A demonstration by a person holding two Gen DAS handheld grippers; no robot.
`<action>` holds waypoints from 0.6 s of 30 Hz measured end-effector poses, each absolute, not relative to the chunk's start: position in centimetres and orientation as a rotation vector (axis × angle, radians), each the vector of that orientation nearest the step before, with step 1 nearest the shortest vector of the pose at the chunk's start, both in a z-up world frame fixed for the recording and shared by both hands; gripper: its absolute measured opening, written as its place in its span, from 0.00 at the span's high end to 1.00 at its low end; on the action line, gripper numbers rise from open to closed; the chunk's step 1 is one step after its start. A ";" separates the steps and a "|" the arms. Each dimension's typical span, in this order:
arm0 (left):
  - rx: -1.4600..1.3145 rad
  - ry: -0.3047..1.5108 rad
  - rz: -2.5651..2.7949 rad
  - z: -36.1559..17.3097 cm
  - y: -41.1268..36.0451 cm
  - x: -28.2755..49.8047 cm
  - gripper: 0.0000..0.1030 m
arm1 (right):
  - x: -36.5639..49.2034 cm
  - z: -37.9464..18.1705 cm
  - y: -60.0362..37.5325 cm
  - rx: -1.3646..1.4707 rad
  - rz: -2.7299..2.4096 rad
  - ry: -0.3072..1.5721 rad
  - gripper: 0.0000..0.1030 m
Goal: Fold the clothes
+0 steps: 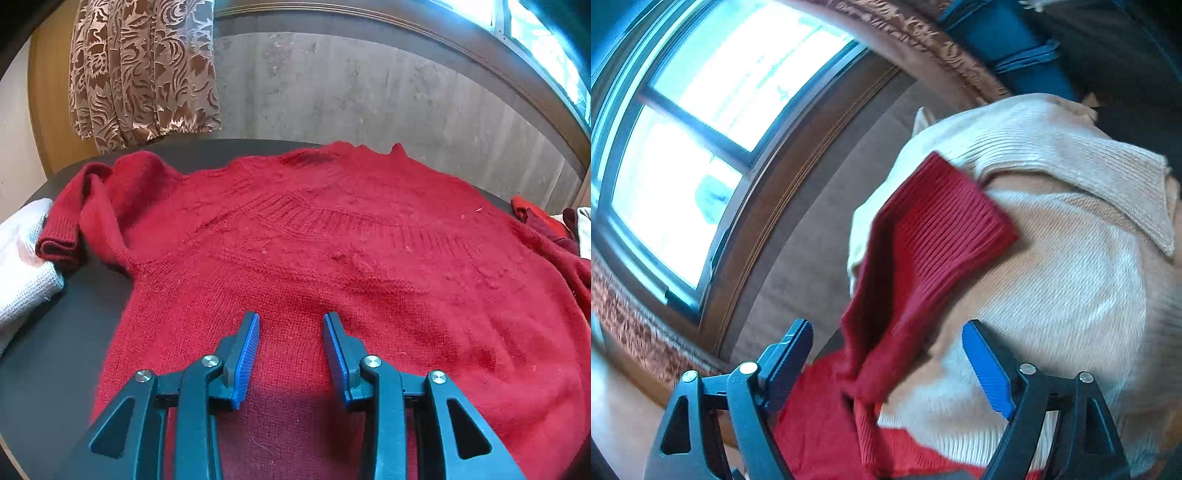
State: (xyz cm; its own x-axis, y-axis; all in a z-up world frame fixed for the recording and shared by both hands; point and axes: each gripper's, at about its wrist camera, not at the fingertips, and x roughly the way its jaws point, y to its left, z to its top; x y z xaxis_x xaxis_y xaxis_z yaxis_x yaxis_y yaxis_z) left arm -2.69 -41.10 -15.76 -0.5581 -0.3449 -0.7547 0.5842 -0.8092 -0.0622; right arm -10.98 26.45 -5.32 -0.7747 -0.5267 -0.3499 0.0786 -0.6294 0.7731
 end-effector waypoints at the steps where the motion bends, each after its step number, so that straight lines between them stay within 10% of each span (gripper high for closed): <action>1: 1.043 0.418 -2.346 -15.8 -41.1 -2.7 0.65 | -11.2 -5.5 26.9 0.797 -2.425 -1.127 0.21; 8: 1.041 0.420 -2.348 -15.7 -41.1 -2.6 0.65 | -12.8 -6.4 27.4 0.713 -2.438 -1.173 0.24; 16: 1.035 0.439 -2.350 -15.8 -41.2 -2.5 0.65 | -13.6 -6.5 25.0 0.746 -2.406 -1.131 0.01; 17: 1.034 0.443 -2.351 -15.7 -41.2 -2.4 0.65 | -13.9 -6.3 24.7 0.801 -2.434 -1.106 0.11; 18: 1.033 0.446 -2.352 -15.7 -41.2 -2.4 0.65 | -14.1 -6.1 24.5 0.846 -2.463 -1.085 0.41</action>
